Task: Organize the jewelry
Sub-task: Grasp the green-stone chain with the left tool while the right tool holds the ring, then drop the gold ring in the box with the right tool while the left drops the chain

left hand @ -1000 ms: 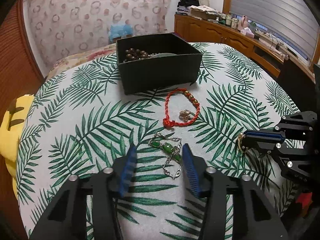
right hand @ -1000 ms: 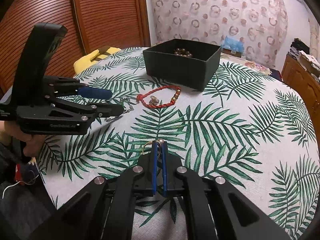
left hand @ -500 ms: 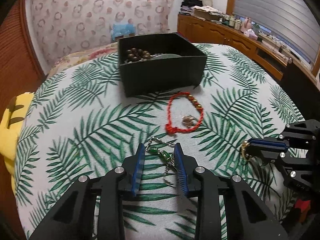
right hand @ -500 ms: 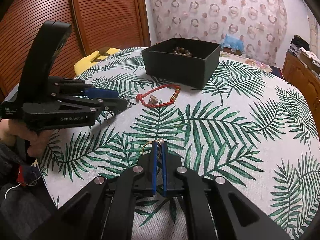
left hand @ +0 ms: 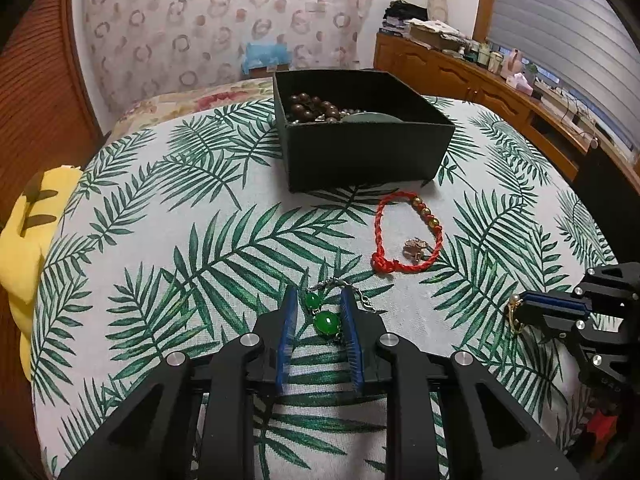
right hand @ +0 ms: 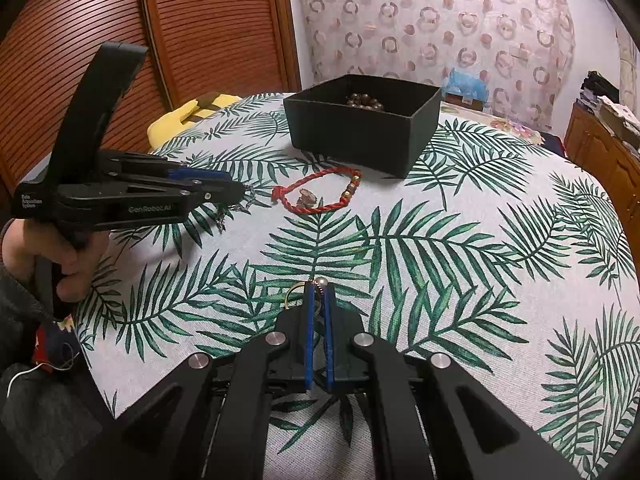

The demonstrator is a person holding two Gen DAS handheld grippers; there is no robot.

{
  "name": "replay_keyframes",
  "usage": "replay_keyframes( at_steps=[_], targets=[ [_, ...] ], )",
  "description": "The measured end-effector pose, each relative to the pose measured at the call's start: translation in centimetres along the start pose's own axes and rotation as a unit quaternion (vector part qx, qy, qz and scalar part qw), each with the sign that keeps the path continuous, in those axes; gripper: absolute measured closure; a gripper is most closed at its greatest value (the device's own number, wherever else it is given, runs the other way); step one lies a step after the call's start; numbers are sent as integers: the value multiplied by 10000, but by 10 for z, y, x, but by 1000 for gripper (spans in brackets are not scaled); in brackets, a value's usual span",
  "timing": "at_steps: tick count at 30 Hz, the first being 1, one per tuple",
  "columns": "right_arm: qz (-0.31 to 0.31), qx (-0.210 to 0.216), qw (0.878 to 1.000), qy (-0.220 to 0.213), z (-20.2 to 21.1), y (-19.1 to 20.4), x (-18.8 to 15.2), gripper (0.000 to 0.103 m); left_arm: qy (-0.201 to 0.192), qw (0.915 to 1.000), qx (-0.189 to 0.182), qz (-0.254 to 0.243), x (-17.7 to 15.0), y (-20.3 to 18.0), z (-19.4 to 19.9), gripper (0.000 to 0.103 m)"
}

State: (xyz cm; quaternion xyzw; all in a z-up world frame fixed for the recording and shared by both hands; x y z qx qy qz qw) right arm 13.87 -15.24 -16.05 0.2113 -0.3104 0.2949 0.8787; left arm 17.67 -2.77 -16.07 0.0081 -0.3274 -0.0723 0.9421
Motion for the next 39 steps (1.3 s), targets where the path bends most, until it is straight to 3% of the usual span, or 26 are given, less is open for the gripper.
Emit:
replay_keyframes(
  at_steps=[4, 12, 22, 39],
  targets=[
    [6, -10, 10000, 3, 0, -1, 0, 98, -44, 9999, 92, -109, 0, 0, 0, 96],
    [0, -76, 10000, 22, 3, -2, 4, 98, -288, 9995, 60, -68, 7, 3, 10, 96],
    [156, -186, 9996, -113, 17, -2, 33, 98, -707, 9975, -2, 15, 33, 4, 34, 96],
    [499, -447, 9968, -430, 15, -28, 124, 98, -1215, 9925, -108, -3, 85, 7, 64, 96]
  ],
)
Point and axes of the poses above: each gripper's, at about its wrist camera, not at the fingertips, and z roughly against the way its jaws point, y to its left, x to its top, the point moved 10 cm from there along -z, roughly the way its jaws point, and after that the axes turned 7 degrees about x, right-handed, at the moved point
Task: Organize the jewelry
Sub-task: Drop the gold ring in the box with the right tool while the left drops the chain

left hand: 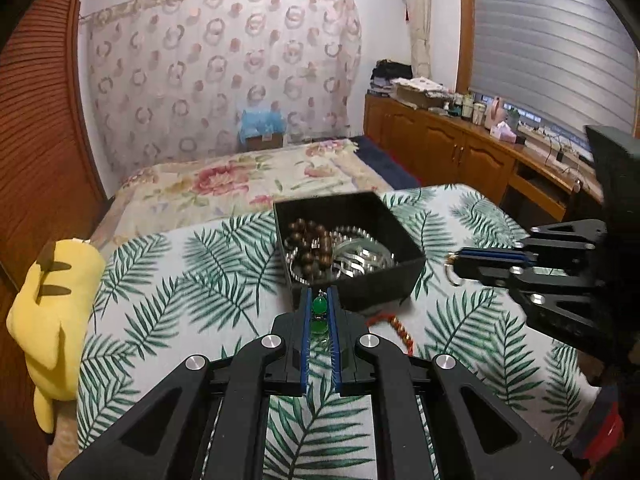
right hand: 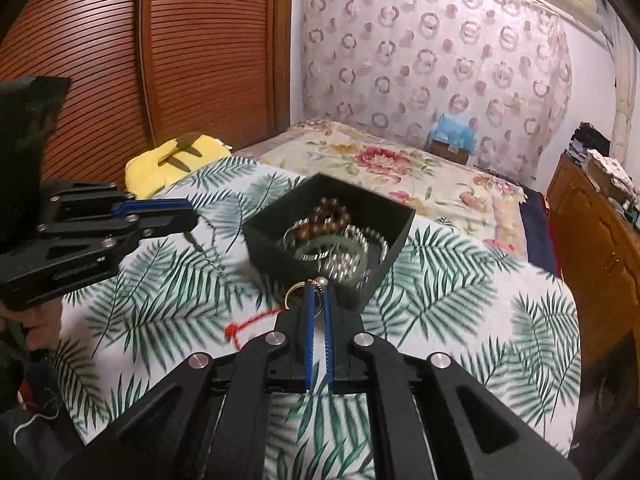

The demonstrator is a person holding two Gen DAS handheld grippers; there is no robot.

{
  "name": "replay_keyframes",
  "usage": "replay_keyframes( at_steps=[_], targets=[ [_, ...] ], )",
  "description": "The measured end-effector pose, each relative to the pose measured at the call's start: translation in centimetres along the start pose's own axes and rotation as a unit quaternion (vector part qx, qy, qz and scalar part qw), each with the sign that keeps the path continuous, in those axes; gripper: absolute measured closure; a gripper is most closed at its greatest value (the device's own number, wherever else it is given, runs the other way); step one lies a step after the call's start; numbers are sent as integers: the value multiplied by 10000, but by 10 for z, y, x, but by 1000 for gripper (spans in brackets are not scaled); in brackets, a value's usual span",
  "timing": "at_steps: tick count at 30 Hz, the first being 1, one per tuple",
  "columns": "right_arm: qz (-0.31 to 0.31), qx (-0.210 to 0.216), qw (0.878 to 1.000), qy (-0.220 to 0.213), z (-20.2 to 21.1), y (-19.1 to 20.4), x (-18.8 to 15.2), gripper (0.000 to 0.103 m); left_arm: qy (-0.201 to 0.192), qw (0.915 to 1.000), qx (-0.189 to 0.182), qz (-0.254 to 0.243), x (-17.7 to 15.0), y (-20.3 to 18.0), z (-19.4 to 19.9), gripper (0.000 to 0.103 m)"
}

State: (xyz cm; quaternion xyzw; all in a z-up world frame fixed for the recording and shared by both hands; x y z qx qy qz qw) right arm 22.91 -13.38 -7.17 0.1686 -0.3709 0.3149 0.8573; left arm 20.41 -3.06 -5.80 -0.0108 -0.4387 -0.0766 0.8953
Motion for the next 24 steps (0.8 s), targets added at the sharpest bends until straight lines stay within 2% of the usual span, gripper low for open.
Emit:
replay_keyframes(
  at_steps=[7, 14, 20, 24],
  targets=[
    [-52, -10, 10000, 14, -23, -15, 23, 98, -226, 9997, 3, -32, 31, 7, 7, 96],
    [-176, -54, 9997, 141, -50, -32, 23, 98, -519, 9986, 16, -73, 62, 6, 8, 96],
    [-518, 176, 9985, 69, -59, -40, 21, 97, -506, 9987, -43, -6, 80, 5, -9, 96],
    [-472, 251, 9986, 4, -56, -40, 22, 94, -520, 9986, 32, -14, 86, 2, -20, 96]
  ],
)
Point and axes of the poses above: each gripper's, at about its wrist camera, not at the fingertips, and z roughly against the way its jaws point, y to its left, x to its top, the point moved 10 cm from there along -z, roughly the way its jaws point, and after that the axes turned 7 degrees about x, right-handed, at the moved point
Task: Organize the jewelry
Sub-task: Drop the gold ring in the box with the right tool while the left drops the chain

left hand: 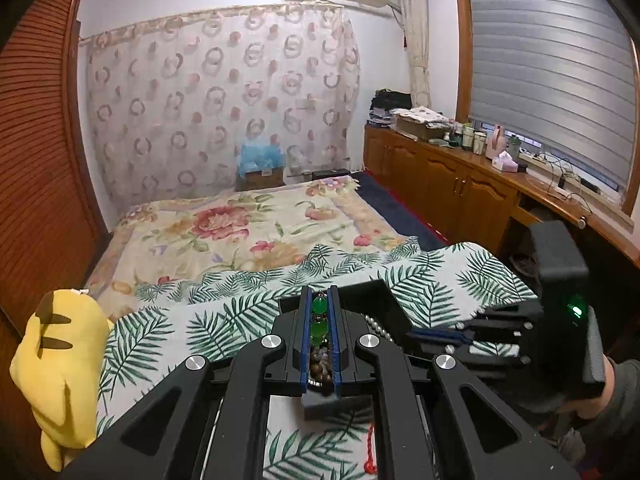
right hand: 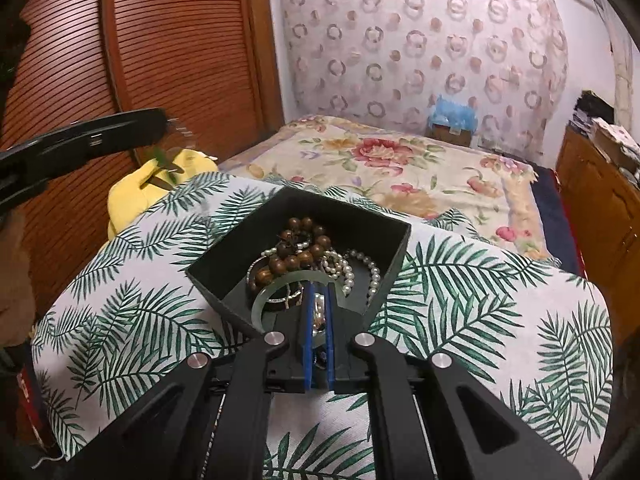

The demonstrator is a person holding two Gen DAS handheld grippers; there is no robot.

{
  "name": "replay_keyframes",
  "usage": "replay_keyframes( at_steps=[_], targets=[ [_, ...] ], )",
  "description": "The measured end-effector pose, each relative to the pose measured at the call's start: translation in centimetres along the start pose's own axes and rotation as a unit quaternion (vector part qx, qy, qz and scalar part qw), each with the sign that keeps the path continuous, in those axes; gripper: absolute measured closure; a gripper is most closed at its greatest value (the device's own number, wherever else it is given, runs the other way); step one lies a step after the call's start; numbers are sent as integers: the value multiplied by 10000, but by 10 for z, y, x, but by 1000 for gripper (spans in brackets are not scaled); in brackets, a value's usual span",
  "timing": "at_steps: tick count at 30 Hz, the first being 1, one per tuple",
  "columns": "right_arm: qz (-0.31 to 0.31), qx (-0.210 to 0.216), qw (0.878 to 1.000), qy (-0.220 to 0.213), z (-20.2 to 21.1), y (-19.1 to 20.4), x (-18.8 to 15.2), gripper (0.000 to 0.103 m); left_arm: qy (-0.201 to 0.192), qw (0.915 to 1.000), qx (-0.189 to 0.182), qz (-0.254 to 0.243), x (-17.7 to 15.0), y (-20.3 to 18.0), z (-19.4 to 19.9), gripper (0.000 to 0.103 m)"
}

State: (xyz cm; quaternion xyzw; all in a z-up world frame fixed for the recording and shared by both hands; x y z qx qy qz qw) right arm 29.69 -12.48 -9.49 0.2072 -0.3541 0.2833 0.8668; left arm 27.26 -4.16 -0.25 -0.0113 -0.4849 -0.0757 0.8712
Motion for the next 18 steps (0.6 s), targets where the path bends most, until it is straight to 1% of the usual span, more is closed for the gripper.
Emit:
replay_keyframes(
  at_steps=[1, 5, 8, 11, 12, 13, 14, 18],
  targets=[
    [15, -7, 10000, -5, 1, 0, 1, 91, -8, 10000, -2, -8, 1, -2, -3, 96],
    [-44, -34, 10000, -66, 10, -3, -1, 91, -18, 9999, 10, -98, 6, -13, -16, 96],
    [-57, -77, 9999, -69, 16, -5, -6, 91, -26, 10000, 36, -78, 12, -16, -24, 96],
    [-82, -81, 9999, -83, 22, -6, -10, 91, -36, 9999, 136, -90, 14, -17, -29, 95],
    [-82, -67, 9999, -93, 24, -5, -11, 90, -21, 9999, 143, -84, 13, -17, -30, 92],
    [-80, -63, 9999, -99, 25, -4, -12, 91, -4, 9999, 135, -65, 12, -17, -30, 81],
    [-76, -53, 9999, -123, 29, -2, -13, 91, -11, 9999, 96, -49, 11, -17, -29, 74],
    [-34, -7, 9998, -186, 36, 5, -19, 90, 115, 9998, 46, -156, 0, -23, -28, 73]
  ],
)
Point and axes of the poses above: each gripper's, at about its wrist camera, not at the fingertips, and z roughly against the way its jaws point, y to its left, x to its top, the point moved 10 cm from there along -z, roughly the way its jaws point, and after that the axes turned 7 degrees about x, right-handed, at the moved point
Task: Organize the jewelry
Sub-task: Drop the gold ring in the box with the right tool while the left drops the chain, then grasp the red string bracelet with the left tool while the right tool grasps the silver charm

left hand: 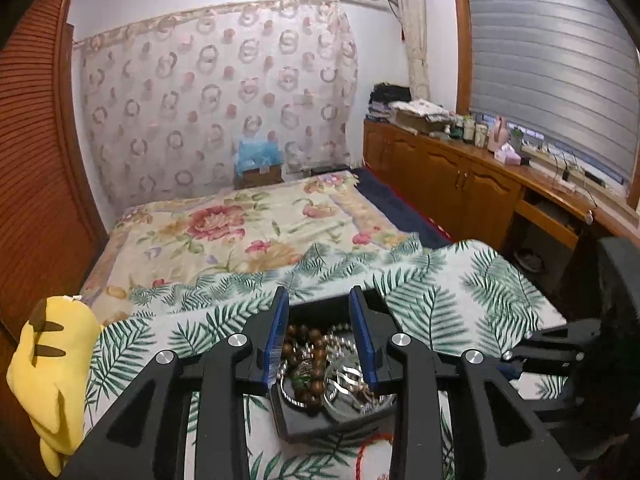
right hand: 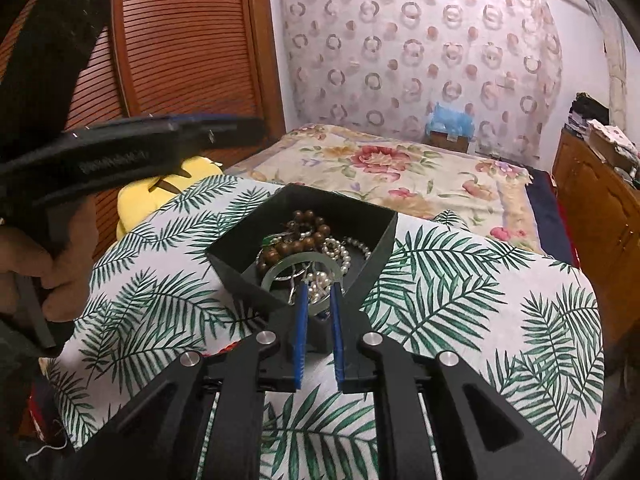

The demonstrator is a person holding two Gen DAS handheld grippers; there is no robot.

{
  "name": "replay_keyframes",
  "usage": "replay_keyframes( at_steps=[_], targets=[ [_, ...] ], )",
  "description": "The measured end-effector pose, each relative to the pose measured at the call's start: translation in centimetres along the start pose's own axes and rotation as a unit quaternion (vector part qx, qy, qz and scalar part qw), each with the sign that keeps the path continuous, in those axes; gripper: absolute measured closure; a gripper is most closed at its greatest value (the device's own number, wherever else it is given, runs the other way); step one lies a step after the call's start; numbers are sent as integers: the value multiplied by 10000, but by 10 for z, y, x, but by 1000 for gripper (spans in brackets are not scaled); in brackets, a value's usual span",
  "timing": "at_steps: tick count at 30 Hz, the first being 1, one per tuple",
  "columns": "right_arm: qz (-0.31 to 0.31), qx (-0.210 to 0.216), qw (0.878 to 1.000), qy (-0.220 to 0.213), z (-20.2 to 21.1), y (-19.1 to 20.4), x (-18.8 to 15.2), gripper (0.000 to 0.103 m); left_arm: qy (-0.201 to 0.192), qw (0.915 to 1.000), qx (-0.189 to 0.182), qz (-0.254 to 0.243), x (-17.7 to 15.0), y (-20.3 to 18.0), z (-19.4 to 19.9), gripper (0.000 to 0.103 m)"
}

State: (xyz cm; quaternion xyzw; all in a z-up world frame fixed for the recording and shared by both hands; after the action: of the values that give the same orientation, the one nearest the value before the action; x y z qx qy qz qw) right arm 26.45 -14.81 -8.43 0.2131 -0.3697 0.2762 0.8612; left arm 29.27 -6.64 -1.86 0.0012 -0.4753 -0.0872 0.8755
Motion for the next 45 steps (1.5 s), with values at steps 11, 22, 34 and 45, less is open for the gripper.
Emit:
replay_keyframes(
  at_steps=[11, 22, 34, 45],
  targets=[
    [33, 284, 9995, 148, 5, 31, -35, 90, 285, 9992, -21, -292, -53, -4, 15, 66],
    [206, 561, 9969, 517, -17, 62, -60, 75, 670, 9977, 82, -26, -115, 21, 30, 47],
    [377, 562, 9922, 1043, -51, 78, -68, 76, 886, 9957, 166, 201, -149, 45, 36, 47],
    [378, 477, 9926, 1050, -48, 71, -69, 87, 1017, 9946, 65, 176, -158, 33, 32, 47]
  ],
)
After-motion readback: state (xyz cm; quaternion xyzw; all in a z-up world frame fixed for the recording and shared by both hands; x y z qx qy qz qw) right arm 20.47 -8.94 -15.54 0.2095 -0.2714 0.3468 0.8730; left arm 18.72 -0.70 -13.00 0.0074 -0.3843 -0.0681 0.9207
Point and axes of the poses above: each gripper's, at about its wrist camera, not at the fingertips, and z roughly against the way its jaws point, y to its left, x to its top, the point moved 10 cm from there along -z, roughly the way its jaws point, and after that the axes turned 7 degrees about x, right-handed, at the moved point
